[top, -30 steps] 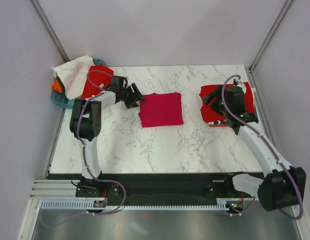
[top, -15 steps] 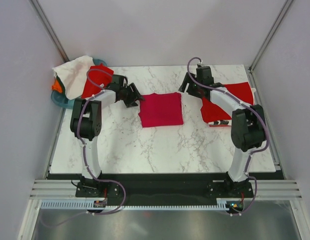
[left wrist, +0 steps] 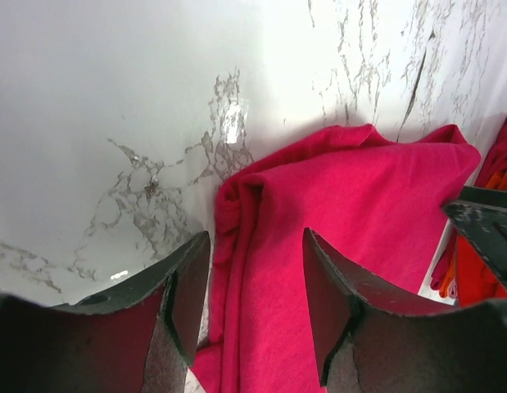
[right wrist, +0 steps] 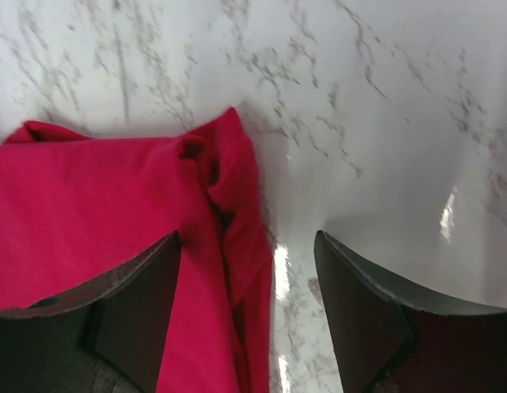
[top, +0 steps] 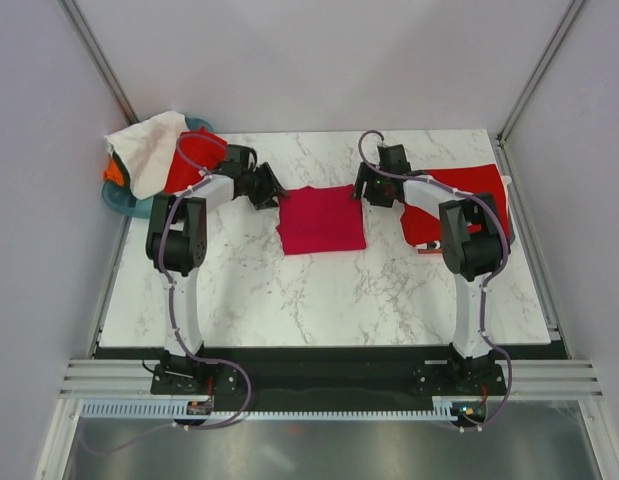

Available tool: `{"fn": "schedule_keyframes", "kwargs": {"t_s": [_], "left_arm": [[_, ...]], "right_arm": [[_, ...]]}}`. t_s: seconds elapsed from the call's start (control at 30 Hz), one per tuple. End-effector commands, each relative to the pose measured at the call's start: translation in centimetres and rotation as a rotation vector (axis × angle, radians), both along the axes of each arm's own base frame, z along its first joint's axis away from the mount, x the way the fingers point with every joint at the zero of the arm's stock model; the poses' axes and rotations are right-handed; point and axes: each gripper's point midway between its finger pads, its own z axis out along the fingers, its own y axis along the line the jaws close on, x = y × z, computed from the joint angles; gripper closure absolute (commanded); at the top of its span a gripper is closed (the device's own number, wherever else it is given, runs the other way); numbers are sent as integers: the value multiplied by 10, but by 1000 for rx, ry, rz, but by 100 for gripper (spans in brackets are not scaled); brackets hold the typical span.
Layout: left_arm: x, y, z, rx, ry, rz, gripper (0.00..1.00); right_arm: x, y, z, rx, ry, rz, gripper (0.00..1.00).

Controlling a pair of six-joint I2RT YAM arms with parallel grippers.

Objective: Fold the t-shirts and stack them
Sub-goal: Neatly place the folded tshirt to the corner

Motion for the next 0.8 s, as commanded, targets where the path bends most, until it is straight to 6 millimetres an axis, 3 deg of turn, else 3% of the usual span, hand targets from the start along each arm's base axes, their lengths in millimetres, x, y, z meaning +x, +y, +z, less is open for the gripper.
{"fn": "schedule_keyframes", "kwargs": {"t_s": [0.0, 0.2, 0.33, 0.5, 0.6, 0.63, 0.67, 0.77], "left_arm": [[11, -1, 3, 9, -29, -14, 43], [15, -2, -2, 8, -23, -11, 45], [17, -3, -12, 3, -3, -6, 48], [20, -4, -18, 7, 7, 6, 51], [24, -6, -20, 6, 3, 8, 57], [24, -8, -20, 3, 5, 6, 63], [24, -10, -20, 1, 9, 12, 64], [27, -18, -18, -4, -9, 7, 85]], "right_arm": [[15, 14, 3, 29, -44, 52, 25], [22, 17, -15, 46, -21, 27, 30], [22, 20, -22, 63, 0, 28, 44], [22, 24, -30, 77, 16, 38, 54], [23, 31, -31, 103, 23, 55, 72], [24, 32, -31, 114, 28, 52, 79], [24, 34, -33, 123, 33, 53, 82], [26, 37, -24, 144, 21, 56, 94]]}}
